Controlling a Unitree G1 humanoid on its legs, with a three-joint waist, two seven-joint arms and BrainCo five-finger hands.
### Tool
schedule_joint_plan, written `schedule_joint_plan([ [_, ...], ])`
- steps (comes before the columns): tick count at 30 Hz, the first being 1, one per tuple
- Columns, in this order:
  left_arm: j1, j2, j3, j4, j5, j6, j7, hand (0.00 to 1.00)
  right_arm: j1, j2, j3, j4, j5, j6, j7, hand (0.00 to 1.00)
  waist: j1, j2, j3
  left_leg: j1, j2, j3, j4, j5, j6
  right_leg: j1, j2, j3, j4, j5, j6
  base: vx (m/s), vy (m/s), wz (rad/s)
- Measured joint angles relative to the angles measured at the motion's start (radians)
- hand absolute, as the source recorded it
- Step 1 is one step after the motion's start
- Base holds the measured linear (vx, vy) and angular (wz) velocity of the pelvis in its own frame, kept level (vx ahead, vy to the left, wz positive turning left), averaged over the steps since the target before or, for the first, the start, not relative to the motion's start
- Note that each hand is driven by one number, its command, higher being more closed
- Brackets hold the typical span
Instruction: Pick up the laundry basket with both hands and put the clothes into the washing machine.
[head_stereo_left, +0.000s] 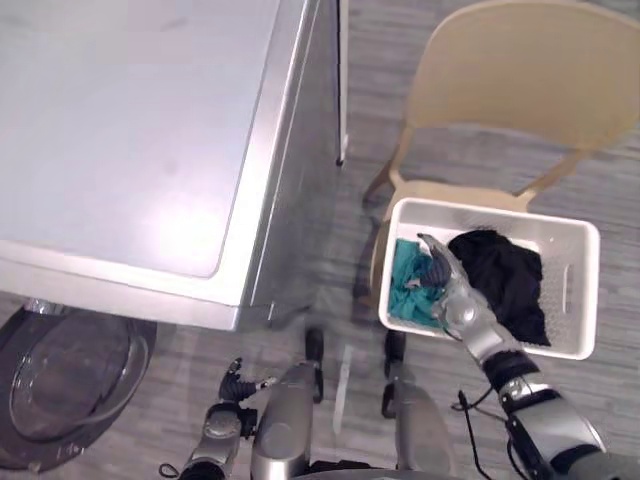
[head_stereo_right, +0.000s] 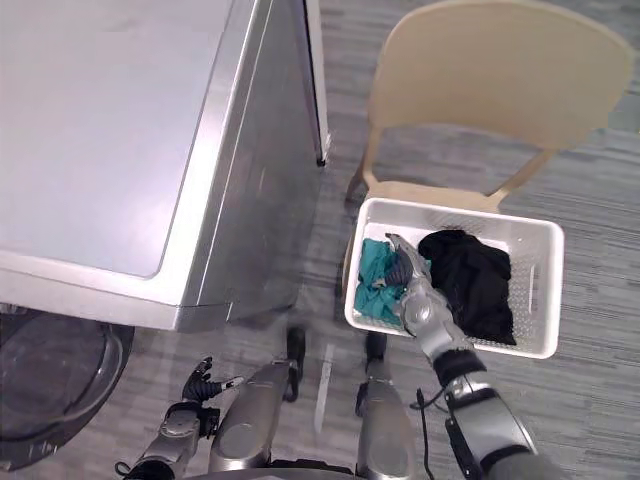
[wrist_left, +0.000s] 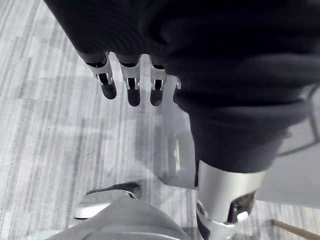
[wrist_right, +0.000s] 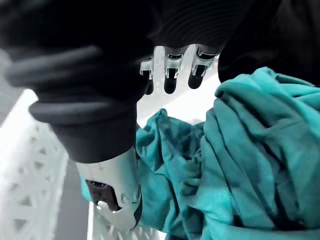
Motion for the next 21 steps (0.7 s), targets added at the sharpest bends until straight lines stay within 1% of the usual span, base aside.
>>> schedule_joint_plan([
  [2, -0.026, -0.004, -0.001, 0.013, -0.004, -0.001, 0.002, 0.0, -0.042, -0.005, 0.003, 0.07, -0.027, 0.019, 0.0, 0.0, 0.014, 0.003, 0.006, -0.022, -0.004, -0.009, 0.0, 0.01, 0.003, -0.022, -0.006, -0.008, 0.008, 0.0, 0.0, -0.04, 0.022, 0.25],
  [3, -0.047, -0.012, -0.001, 0.015, -0.016, -0.001, 0.003, 0.0, -0.067, -0.008, 0.003, 0.122, -0.046, 0.035, 0.001, 0.0, 0.026, 0.009, 0.009, -0.038, -0.008, -0.015, -0.002, 0.016, 0.004, -0.035, -0.011, -0.013, 0.013, 0.0, 0.0, -0.03, 0.006, 0.23],
  [4, -0.063, -0.019, 0.0, 0.014, -0.02, -0.001, 0.004, 0.0, -0.08, -0.007, 0.003, 0.152, -0.064, 0.044, 0.001, 0.0, 0.024, 0.016, 0.013, -0.046, -0.015, -0.027, -0.008, 0.025, 0.008, -0.039, -0.017, -0.026, 0.014, 0.0, 0.0, -0.04, 0.015, 0.3],
  [6, -0.085, -0.029, 0.001, 0.014, -0.021, -0.002, 0.009, 0.0, -0.088, -0.002, 0.005, 0.165, -0.096, 0.072, -0.01, 0.0, 0.028, 0.015, 0.015, -0.047, -0.024, -0.028, -0.042, 0.046, 0.011, -0.058, -0.027, -0.029, 0.025, -0.002, -0.001, -0.03, 0.023, 0.2],
  [7, -0.092, -0.038, 0.001, 0.01, -0.028, -0.003, 0.02, 0.0, -0.099, 0.002, 0.006, 0.164, -0.134, 0.095, -0.018, 0.0, 0.025, 0.014, 0.016, -0.048, -0.028, -0.026, -0.056, 0.056, 0.012, -0.072, -0.032, -0.028, 0.039, -0.005, -0.005, -0.03, 0.014, 0.04],
  [8, -0.096, -0.044, 0.002, 0.006, -0.04, -0.002, 0.023, 0.0, -0.104, 0.004, 0.013, 0.165, -0.149, 0.105, -0.018, 1.0, 0.024, 0.014, 0.016, -0.048, -0.028, -0.025, -0.06, 0.058, 0.012, -0.078, -0.033, -0.027, 0.047, -0.008, -0.008, 0.0, 0.0, 0.0],
  [12, -0.108, -0.082, 0.002, -0.016, -0.05, -0.002, 0.025, 0.0, -0.129, 0.007, 0.019, 0.163, -0.162, 0.117, -0.031, 1.0, 0.021, 0.014, 0.016, -0.05, -0.028, -0.018, -0.085, 0.068, 0.004, -0.108, -0.036, -0.022, 0.08, -0.02, -0.012, -0.04, -0.015, -0.03],
  [14, -0.123, -0.105, 0.002, -0.019, -0.057, -0.002, 0.025, 0.0, -0.147, 0.007, 0.019, 0.163, -0.161, 0.121, -0.038, 1.0, 0.023, 0.014, 0.016, -0.047, -0.02, -0.011, -0.101, 0.075, -0.006, -0.112, -0.035, -0.021, 0.081, -0.021, -0.014, -0.04, -0.024, -0.01],
  [18, -0.125, -0.122, 0.002, -0.023, -0.058, -0.001, 0.025, 0.0, -0.152, 0.021, 0.018, 0.153, -0.142, 0.121, -0.032, 1.0, 0.025, 0.013, 0.016, -0.032, -0.008, 0.002, -0.126, 0.096, -0.01, -0.122, -0.024, -0.008, 0.085, -0.024, -0.019, 0.01, -0.042, -0.11],
  [20, -0.124, -0.126, 0.001, -0.023, -0.058, -0.001, 0.025, 0.0, -0.152, 0.037, 0.017, 0.148, -0.131, 0.121, -0.019, 1.0, 0.024, 0.013, 0.016, -0.017, -0.003, 0.012, -0.134, 0.097, -0.011, -0.12, -0.018, 0.005, 0.086, -0.024, -0.019, 0.04, -0.042, -0.23],
  [21, -0.126, -0.128, -0.001, -0.025, -0.06, -0.001, 0.025, 0.0, -0.147, 0.038, 0.012, 0.118, -0.113, 0.121, -0.017, 1.0, 0.024, 0.013, 0.016, -0.009, -0.001, 0.019, -0.137, 0.097, -0.011, -0.118, -0.015, 0.016, 0.086, -0.023, -0.019, 0.04, -0.022, -0.24],
])
